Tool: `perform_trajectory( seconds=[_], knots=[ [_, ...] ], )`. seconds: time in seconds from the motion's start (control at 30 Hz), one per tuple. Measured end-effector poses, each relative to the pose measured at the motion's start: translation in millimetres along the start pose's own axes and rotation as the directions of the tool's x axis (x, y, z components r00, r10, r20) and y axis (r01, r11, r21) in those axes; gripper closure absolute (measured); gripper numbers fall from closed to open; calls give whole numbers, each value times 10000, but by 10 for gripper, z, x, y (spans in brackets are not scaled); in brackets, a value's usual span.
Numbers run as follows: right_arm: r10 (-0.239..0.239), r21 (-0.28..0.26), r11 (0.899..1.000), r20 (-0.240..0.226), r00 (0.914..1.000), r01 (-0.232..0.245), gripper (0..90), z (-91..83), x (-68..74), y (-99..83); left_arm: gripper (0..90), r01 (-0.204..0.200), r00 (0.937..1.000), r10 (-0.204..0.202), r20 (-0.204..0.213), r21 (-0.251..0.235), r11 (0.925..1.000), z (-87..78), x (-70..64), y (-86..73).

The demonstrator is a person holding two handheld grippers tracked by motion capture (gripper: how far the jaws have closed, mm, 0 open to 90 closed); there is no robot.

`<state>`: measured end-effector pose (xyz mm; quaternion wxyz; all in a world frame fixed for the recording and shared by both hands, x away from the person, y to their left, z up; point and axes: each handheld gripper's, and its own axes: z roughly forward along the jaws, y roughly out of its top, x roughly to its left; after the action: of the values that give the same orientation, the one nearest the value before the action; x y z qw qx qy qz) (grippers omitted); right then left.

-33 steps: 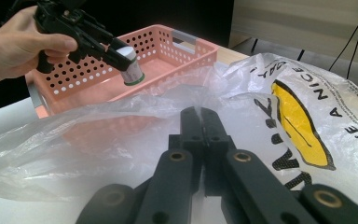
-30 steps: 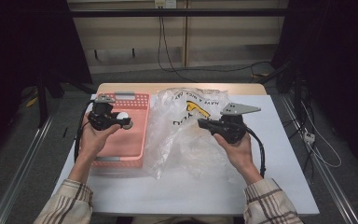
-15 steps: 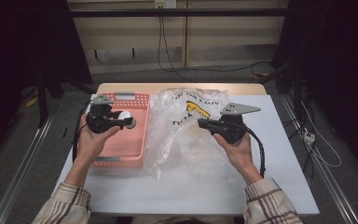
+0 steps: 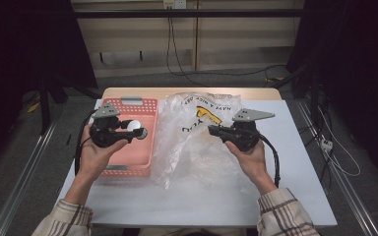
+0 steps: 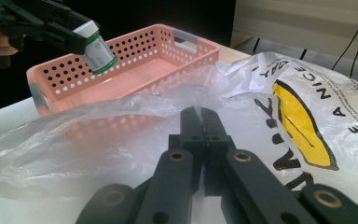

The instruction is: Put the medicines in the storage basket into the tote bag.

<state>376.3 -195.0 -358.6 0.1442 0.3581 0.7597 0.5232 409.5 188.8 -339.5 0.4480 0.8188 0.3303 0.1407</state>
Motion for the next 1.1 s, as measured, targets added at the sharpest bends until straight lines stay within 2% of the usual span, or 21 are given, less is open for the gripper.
perform_trajectory(
  seconds=[0.23, 0.3, 0.4, 0.5, 0.97, 1.1],
  knots=[
    [-95, 54, 9999, -160, 9998, 96, 900, 27, 1, -8, 514, -188, 9995, 198, 245, -413, 9990, -112, -135, 31],
    [-101, 34, 9999, -166, 9998, 102, 900, 21, 7, -5, 514, -351, 9986, 369, 383, -457, 9983, -136, -185, 53],
    [-105, 31, 9999, -193, 9998, 106, 900, 20, 10, -5, 513, -356, 9973, 394, 612, -623, 9974, -163, -258, 87],
    [-118, 90, 9999, -225, 9997, 120, 900, 40, 11, -11, 513, -423, 9967, 470, 666, -703, 9966, -183, -327, 106],
    [-193, 201, 9996, -206, 9996, 197, 900, 69, 25, -22, 514, -586, 9884, 705, 1347, -907, 9942, -147, -619, 168],
    [-183, 171, 9997, -197, 9996, 186, 900, 61, 25, -17, 514, -708, 9838, 853, 1577, -956, 9929, -124, -722, 185]
  ],
)
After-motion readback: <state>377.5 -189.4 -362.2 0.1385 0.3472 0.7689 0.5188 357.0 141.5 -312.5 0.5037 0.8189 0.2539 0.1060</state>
